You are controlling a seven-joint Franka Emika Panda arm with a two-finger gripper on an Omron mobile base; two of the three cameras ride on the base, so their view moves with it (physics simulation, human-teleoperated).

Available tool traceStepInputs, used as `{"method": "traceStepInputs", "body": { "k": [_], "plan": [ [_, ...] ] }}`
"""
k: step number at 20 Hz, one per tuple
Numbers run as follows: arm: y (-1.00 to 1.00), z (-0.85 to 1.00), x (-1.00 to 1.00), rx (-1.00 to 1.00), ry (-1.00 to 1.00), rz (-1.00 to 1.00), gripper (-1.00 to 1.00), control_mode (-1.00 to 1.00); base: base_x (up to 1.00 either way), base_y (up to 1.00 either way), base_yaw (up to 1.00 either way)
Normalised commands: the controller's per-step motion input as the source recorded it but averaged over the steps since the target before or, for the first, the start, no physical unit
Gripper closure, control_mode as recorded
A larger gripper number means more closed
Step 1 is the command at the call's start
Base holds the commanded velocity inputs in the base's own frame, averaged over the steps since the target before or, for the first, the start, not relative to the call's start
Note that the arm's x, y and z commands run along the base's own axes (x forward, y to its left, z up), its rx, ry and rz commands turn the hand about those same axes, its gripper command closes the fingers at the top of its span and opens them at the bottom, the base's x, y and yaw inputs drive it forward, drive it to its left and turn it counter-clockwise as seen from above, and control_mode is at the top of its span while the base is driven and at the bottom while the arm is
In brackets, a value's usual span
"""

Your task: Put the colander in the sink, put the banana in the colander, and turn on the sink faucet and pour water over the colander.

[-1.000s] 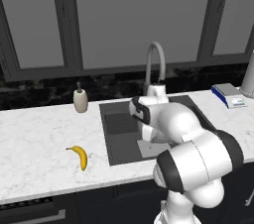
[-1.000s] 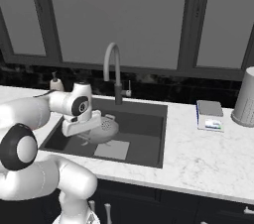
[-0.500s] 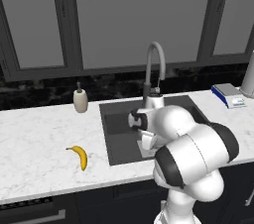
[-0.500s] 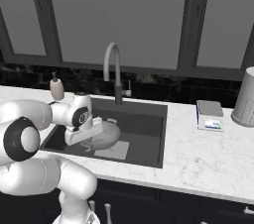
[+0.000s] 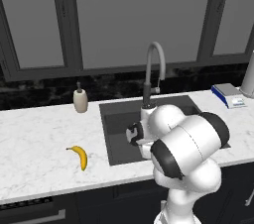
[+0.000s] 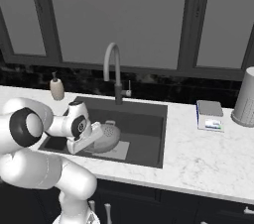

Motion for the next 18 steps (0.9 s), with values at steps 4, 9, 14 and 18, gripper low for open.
{"method": "traceStepInputs", "body": {
  "k": [4,9,14,18],
  "plan": [
    [0.18,-0.05,0.38,-0.10,0.13,-0.31,1.00,-1.00,0.00,0.00,0.00],
    [0.19,0.00,0.44,-0.06,0.12,-0.32,1.00,-1.00,0.00,0.00,0.00],
    [0.10,-0.07,0.36,-0.07,0.01,-0.27,1.00,-1.00,0.00,0.00,0.00],
    [0.07,-0.08,0.33,-0.06,0.00,-0.25,1.00,-1.00,0.00,0.00,0.00]
  ]
}}
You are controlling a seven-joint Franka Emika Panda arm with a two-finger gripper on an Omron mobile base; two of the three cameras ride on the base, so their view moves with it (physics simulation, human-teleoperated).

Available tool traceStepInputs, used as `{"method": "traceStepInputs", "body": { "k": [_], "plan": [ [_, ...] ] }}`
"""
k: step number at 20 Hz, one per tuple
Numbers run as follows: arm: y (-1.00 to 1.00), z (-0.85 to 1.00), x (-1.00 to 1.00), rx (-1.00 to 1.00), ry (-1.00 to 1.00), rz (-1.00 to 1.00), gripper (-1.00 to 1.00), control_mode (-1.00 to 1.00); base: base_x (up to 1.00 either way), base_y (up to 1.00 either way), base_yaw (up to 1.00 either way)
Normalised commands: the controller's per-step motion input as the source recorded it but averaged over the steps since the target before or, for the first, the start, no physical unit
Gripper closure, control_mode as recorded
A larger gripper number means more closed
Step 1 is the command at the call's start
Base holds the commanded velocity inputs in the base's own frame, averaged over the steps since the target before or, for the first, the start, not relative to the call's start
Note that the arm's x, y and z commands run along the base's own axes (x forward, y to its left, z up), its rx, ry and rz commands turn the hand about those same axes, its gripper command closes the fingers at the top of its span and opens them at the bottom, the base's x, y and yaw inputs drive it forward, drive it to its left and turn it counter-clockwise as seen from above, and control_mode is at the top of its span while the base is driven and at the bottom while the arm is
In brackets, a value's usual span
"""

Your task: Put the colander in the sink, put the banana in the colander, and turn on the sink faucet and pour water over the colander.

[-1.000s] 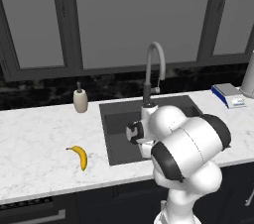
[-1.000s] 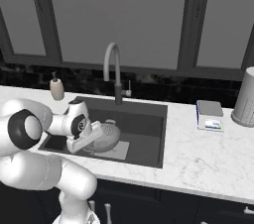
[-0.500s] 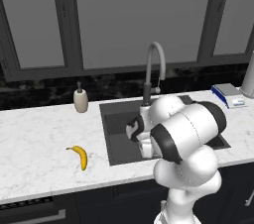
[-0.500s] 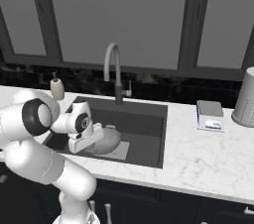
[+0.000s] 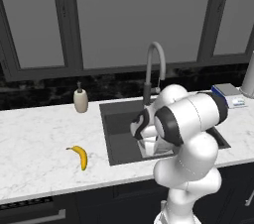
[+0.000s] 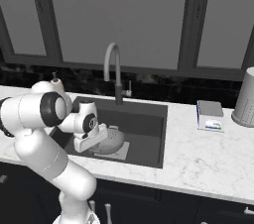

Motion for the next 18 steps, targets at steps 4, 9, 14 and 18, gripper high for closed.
{"method": "traceStepInputs", "body": {
  "k": [4,9,14,18],
  "plan": [
    [0.13,-0.04,0.38,-0.05,0.00,-0.26,1.00,-1.00,0.00,0.00,0.00],
    [0.24,-0.04,0.38,-0.01,0.00,-0.26,1.00,-1.00,0.00,0.00,0.00],
    [0.28,-0.06,0.44,0.00,0.02,-0.23,1.00,-1.00,0.00,0.00,0.00],
    [0.24,-0.12,0.37,-0.02,0.07,-0.22,1.00,-1.00,0.00,0.00,0.00]
  ]
}}
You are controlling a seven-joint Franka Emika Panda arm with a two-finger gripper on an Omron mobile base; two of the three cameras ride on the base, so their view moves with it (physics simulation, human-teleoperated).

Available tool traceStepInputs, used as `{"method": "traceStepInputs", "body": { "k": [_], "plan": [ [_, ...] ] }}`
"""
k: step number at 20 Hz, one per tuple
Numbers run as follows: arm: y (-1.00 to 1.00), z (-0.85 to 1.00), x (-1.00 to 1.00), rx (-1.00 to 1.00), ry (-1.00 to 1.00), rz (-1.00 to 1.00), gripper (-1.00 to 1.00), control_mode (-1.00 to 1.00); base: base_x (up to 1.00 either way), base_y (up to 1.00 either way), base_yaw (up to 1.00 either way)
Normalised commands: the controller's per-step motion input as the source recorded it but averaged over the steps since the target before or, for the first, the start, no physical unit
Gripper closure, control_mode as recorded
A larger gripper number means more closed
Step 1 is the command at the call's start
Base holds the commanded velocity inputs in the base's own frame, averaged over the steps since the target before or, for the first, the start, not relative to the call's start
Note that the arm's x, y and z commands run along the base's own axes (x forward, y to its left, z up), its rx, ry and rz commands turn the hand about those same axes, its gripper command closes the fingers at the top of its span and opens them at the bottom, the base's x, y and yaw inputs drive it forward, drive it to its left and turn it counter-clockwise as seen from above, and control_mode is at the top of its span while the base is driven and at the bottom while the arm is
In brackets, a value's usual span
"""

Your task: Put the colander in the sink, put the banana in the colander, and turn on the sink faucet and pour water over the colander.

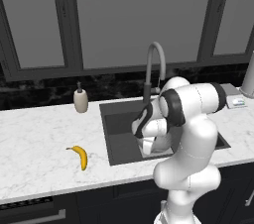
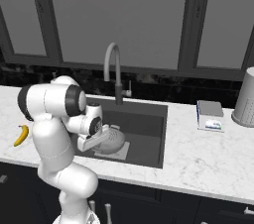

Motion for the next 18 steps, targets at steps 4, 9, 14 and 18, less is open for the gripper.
{"method": "traceStepInputs", "body": {
  "k": [4,9,14,18],
  "plan": [
    [0.13,-0.12,0.31,-0.09,0.13,-0.24,1.00,-1.00,0.00,0.00,0.00],
    [0.11,-0.05,0.39,-0.11,0.10,-0.25,1.00,-1.00,0.00,0.00,0.00],
    [0.17,-0.07,0.32,-0.12,0.06,-0.26,1.00,-1.00,0.00,0.00,0.00],
    [0.21,-0.07,0.24,-0.11,0.08,-0.27,1.00,-1.00,0.00,0.00,0.00]
  ]
}}
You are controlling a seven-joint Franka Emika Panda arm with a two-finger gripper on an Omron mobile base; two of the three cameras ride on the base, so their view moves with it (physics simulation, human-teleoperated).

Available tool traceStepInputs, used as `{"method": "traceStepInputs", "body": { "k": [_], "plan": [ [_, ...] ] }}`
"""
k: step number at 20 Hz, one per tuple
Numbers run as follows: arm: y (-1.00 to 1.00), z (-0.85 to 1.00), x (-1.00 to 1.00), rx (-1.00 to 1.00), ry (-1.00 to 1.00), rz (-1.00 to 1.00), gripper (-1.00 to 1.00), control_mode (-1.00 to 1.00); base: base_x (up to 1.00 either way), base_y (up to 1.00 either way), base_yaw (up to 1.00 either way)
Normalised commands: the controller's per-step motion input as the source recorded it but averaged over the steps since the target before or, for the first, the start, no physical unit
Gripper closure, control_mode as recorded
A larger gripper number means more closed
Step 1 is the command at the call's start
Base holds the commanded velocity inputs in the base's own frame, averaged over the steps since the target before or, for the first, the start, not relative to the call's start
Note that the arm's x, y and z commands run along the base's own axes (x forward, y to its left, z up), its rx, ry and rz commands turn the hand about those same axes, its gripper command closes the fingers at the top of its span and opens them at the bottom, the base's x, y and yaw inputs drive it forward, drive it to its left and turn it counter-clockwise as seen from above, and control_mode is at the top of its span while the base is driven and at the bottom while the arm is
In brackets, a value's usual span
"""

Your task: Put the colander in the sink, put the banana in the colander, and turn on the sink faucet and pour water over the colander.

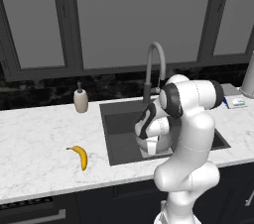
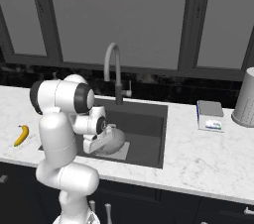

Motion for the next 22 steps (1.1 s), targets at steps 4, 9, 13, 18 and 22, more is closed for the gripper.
{"method": "traceStepInputs", "body": {
  "k": [4,9,13,18,22],
  "plan": [
    [0.28,-0.06,0.14,-0.11,0.07,-0.27,1.00,-1.00,0.00,0.00,0.00],
    [0.22,0.00,0.19,-0.11,0.08,-0.26,-1.00,-1.00,0.00,0.00,0.00],
    [0.10,0.00,0.07,-0.10,0.05,-0.24,-1.00,-1.00,0.00,0.00,0.00],
    [0.09,0.04,-0.04,-0.04,0.00,-0.16,-1.00,-1.00,0.00,0.00,0.00],
    [0.11,0.19,-0.20,0.00,0.00,-0.06,-1.00,-1.00,0.00,0.00,0.00]
  ]
}}
